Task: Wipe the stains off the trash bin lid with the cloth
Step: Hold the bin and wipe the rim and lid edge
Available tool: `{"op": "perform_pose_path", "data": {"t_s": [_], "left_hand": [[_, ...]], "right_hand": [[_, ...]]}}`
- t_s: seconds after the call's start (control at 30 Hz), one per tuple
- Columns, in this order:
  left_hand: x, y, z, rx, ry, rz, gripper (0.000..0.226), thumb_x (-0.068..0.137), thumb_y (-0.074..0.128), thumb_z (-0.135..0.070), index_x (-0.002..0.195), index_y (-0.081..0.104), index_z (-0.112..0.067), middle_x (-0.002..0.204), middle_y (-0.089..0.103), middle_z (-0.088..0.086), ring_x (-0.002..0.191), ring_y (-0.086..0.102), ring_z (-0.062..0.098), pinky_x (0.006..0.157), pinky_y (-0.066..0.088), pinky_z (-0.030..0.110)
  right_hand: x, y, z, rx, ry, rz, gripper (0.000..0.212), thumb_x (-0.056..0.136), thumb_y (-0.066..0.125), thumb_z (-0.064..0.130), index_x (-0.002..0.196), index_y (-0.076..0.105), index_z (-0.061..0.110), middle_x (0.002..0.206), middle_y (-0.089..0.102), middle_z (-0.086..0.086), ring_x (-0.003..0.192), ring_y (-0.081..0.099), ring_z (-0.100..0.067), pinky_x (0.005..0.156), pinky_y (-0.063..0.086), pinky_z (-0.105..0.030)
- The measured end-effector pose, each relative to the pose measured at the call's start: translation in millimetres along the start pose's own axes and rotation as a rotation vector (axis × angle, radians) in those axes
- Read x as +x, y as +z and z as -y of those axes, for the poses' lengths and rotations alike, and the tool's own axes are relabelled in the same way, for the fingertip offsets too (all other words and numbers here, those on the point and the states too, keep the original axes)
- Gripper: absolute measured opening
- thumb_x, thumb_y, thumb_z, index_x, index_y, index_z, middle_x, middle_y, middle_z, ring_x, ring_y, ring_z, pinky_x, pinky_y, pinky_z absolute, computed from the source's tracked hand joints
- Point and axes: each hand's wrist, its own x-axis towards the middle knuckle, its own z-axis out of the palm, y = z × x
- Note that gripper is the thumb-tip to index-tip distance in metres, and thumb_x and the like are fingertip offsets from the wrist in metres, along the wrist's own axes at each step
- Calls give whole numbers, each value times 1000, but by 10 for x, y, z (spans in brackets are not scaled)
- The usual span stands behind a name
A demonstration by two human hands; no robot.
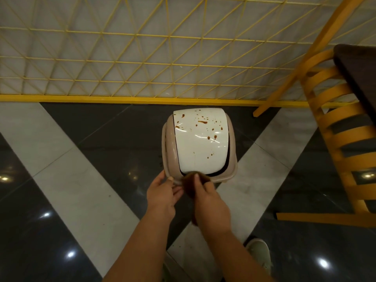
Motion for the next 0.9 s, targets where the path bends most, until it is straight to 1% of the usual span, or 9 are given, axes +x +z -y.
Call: {"op": "perform_pose_path", "data": {"t_s": [0.07, 0.13, 0.33, 0.37, 0.43, 0.53, 0.63, 0.77, 0.9], "left_hand": [[-7, -17, 6, -5, 5, -17, 36, 97, 50, -6, 130, 58, -19, 105, 69, 11, 93, 68, 22, 76, 56, 34], [5, -32, 2, -20, 1, -16, 35, 96, 52, -6, 129, 59, -18, 106, 69, 12, 94, 69, 24, 82, 57, 39], [29, -17, -56, -29, -20, -32, 36, 92, 59, -7, 126, 60, -18, 113, 68, 9, 100, 67, 25, 97, 50, 47], [13, -8, -61, -46, -22, -36, 36, 92, 60, -7, 127, 59, -17, 112, 68, 10, 100, 67, 25, 97, 50, 47], [-19, -12, -69, -106, -29, -68, 41, 92, 60, -7, 132, 55, -16, 112, 67, 11, 101, 66, 25, 98, 50, 46], [-25, -69, -60, -157, -42, -112, 53, 92, 60, -6, 141, 44, -16, 112, 65, 12, 101, 65, 24, 99, 48, 45], [-37, -39, 20, -77, -88, -72, 57, 91, 59, -2, 144, 40, -12, 110, 62, 11, 103, 60, 23, 103, 44, 43], [-114, 166, 206, -9, -142, 48, 39, 94, 55, -2, 133, 49, -3, 122, 58, 17, 106, 57, 26, 104, 43, 42], [-113, 290, 281, 1, -101, 90, 33, 95, 55, -4, 127, 52, -8, 117, 62, 17, 101, 63, 25, 99, 48, 41]], "right_hand": [[-13, 74, 113, 18, -55, 31, 91, 90, 60, 18, 150, -7, 29, 148, 28, -5, 115, 52, -20, 91, 52, -34], [-15, 38, 0, -27, -91, -9, 89, 90, 60, 17, 149, -5, 31, 147, 29, -5, 117, 50, -21, 92, 51, -33], [-75, -213, -656, -99, -46, -186, 78, 87, 64, 21, 147, 18, 37, 128, 48, 0, 101, 55, -15, 78, 52, -24], [-88, -227, -680, -38, -27, -227, 71, 88, 63, 21, 146, 26, 36, 124, 50, 0, 97, 57, -14, 78, 53, -24], [-110, -261, -700, 206, 155, -315, 52, 93, 54, 19, 141, 38, 32, 119, 51, -1, 95, 57, -15, 83, 51, -28], [-126, -252, -768, 545, 443, -417, 44, 97, 47, 23, 140, 40, 33, 120, 51, -2, 103, 55, -17, 93, 49, -39], [-126, -257, -673, 600, 380, -424, 49, 94, 52, 29, 140, 36, 40, 124, 50, 4, 110, 53, -16, 93, 50, -45], [-44, -252, -570, 623, 355, -422, 42, 93, 54, 33, 133, 43, 34, 126, 50, 6, 104, 49, -8, 91, 46, -35], [-51, -182, -450, 508, 333, -378, 30, 94, 53, 30, 124, 52, 29, 121, 52, 4, 92, 47, -4, 82, 38, -21]]}}
